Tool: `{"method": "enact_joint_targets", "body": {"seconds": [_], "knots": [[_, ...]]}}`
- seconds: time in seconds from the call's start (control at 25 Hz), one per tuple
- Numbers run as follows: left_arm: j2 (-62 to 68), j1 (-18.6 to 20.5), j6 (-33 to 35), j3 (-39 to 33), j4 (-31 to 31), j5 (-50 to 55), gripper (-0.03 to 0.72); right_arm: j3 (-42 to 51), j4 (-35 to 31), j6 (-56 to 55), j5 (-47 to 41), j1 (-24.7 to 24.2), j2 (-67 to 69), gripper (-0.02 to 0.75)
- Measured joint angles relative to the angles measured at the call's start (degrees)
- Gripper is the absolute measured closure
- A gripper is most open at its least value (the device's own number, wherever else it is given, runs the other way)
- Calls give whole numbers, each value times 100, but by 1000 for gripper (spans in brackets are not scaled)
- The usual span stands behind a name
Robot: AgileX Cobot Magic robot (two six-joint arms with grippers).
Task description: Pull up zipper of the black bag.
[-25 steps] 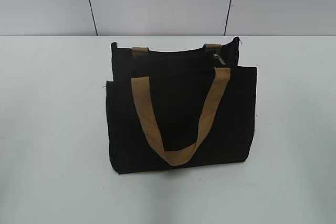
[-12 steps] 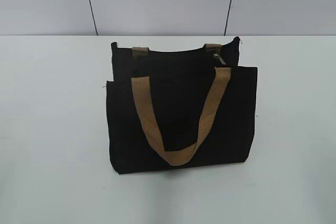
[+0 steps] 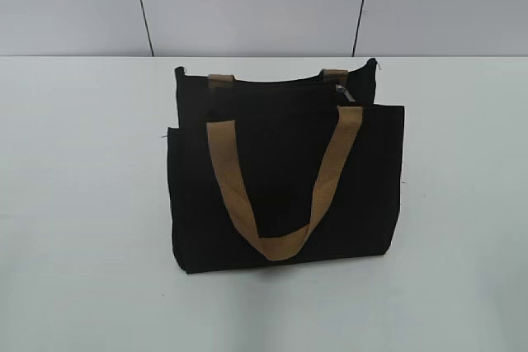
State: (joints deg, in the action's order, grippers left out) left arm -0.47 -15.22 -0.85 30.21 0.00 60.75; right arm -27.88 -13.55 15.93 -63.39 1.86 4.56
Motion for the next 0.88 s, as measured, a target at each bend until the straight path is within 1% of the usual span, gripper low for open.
{"method": "enact_joint_targets", "body": {"seconds": [0.16, 0.6, 0.76, 0.88], "knots": [[0, 0, 7, 0, 0, 5, 237, 7, 0, 0, 0, 0, -470, 303], [-6, 42, 7, 0, 0, -1, 270, 7, -27, -9, 0, 0, -496, 303], [-6, 365, 7, 0, 0, -1, 281, 7, -27, -17, 0, 0, -496, 303], [-6, 740, 7, 0, 0, -1, 295, 7, -27, -17, 0, 0, -496, 303]]}}
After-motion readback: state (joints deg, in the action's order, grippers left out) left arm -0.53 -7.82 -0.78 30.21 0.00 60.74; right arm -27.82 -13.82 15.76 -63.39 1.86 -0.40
